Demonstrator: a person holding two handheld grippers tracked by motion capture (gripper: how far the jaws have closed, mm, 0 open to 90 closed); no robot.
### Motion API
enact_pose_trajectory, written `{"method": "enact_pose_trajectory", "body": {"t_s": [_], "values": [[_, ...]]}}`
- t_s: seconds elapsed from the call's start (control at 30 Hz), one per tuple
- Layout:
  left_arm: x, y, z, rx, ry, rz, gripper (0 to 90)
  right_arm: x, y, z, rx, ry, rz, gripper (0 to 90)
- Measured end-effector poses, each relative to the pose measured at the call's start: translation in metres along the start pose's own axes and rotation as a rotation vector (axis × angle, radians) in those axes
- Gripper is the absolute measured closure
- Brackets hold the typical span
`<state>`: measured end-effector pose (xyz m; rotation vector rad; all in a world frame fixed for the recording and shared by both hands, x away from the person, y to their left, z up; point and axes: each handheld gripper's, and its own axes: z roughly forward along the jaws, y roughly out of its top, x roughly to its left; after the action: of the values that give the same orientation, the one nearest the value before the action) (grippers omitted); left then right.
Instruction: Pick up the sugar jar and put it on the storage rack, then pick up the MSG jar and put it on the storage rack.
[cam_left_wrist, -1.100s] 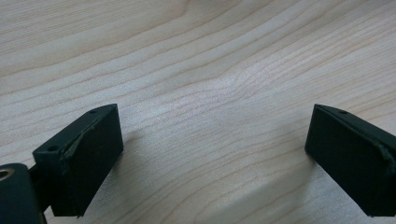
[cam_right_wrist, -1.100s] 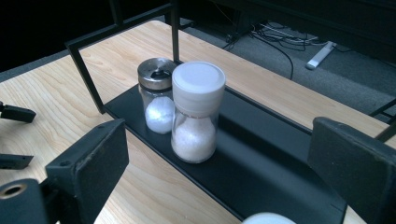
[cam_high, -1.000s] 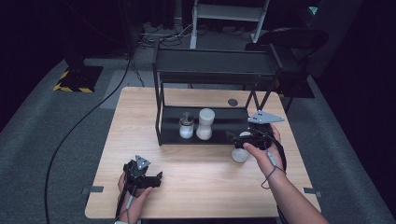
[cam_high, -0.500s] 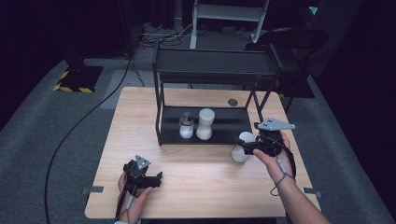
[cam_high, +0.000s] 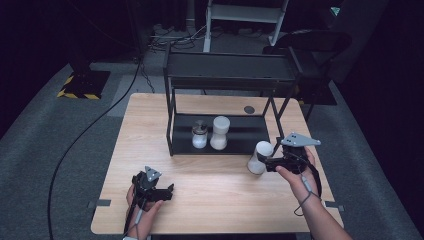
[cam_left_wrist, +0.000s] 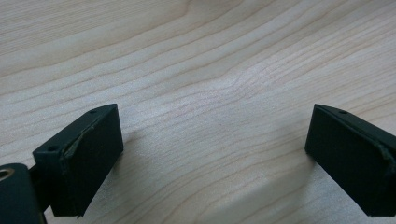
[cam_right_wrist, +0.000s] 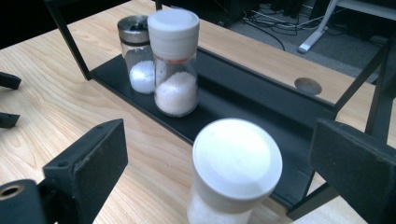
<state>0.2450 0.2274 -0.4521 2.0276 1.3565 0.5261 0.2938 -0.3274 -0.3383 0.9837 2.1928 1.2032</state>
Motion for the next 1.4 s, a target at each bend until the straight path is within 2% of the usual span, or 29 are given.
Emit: {"method": "enact_pose_trajectory", "body": {"t_s": [0.4,0.67,0.97,1.23,1.27,1.33,1.4], "values": [[0.0,0.0,0.0,-0.001,0.001,-0.002,4.1,-0.003,-0.025,0.008,0.026,-0.004,0.01,4.3],[0.0,0.0,0.0,-0.001,0.001,-0.003,4.1,-0.005,-0.035,0.017,0.035,0.003,0.005,4.3],[0.0,0.0,0.0,-0.001,0.001,-0.003,4.1,-0.008,-0.043,0.031,0.028,-0.009,0.0,5.6],[0.0,0.0,0.0,-0.001,0.002,-0.004,4.1,-0.014,-0.045,0.047,0.022,-0.008,0.012,16.2],[0.0,0.0,0.0,-0.001,0.002,-0.004,4.1,-0.015,-0.044,0.048,0.023,-0.002,0.011,20.2],[0.0,0.0,0.0,-0.001,0.002,-0.004,4.1,-0.015,-0.043,0.051,0.027,0.0,0.003,22.2],[0.0,0.0,0.0,-0.001,0.002,-0.004,4.1,-0.016,-0.043,0.052,0.024,0.002,0.002,29.4]]}}
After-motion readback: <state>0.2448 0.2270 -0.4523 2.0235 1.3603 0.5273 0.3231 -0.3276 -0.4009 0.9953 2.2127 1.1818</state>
